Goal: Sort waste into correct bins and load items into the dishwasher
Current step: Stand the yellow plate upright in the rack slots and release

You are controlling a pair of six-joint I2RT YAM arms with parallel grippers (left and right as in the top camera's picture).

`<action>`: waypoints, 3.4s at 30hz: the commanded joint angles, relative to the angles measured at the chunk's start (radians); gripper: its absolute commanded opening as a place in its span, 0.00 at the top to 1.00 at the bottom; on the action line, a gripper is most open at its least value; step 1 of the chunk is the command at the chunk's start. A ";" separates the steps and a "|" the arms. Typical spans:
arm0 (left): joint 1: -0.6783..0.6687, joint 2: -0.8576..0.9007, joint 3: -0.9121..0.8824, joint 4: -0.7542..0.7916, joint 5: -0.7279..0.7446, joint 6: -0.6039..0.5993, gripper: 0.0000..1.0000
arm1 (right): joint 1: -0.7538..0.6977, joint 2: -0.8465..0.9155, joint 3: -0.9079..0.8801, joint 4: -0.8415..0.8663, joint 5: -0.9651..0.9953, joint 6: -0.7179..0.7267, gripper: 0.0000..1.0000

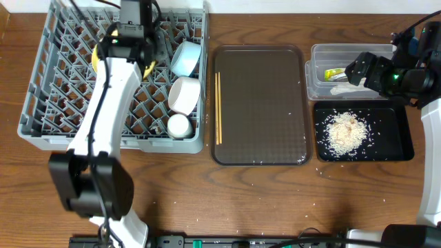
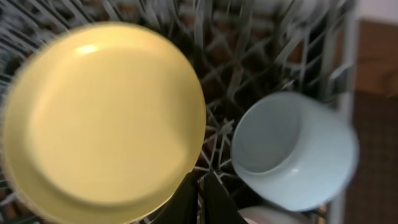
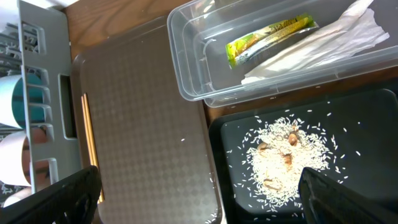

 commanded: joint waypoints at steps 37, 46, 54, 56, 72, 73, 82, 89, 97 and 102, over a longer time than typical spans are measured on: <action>0.008 0.109 0.005 0.083 -0.107 -0.001 0.93 | 0.005 0.001 0.014 -0.001 -0.007 -0.003 0.01; 0.028 0.188 0.003 0.093 -0.053 0.068 0.92 | 0.005 0.001 0.014 -0.001 -0.007 -0.003 0.01; 0.027 0.245 -0.013 0.093 -0.018 0.069 0.92 | 0.005 0.001 0.014 -0.001 -0.007 -0.003 0.01; 0.027 0.256 -0.021 0.093 -0.018 0.089 0.92 | 0.005 0.001 0.014 -0.001 -0.007 -0.003 0.01; 0.027 0.309 -0.026 0.081 -0.032 0.113 0.92 | 0.005 0.001 0.014 -0.001 -0.007 -0.003 0.01; 0.027 0.307 -0.020 0.075 -0.032 0.113 0.92 | 0.005 0.001 0.014 -0.001 -0.007 -0.003 0.01; -0.009 0.153 -0.002 0.060 -0.032 0.113 0.92 | 0.005 0.001 0.014 -0.001 -0.007 -0.003 0.01; -0.018 0.061 -0.002 0.068 -0.032 0.116 0.92 | 0.005 0.001 0.014 -0.001 -0.007 -0.003 0.01; -0.087 0.031 -0.002 0.037 0.092 0.114 0.92 | 0.005 0.001 0.014 -0.001 -0.007 -0.003 0.01; -0.175 -0.013 -0.002 0.011 0.091 0.114 0.92 | 0.005 0.001 0.014 -0.001 -0.007 -0.003 0.01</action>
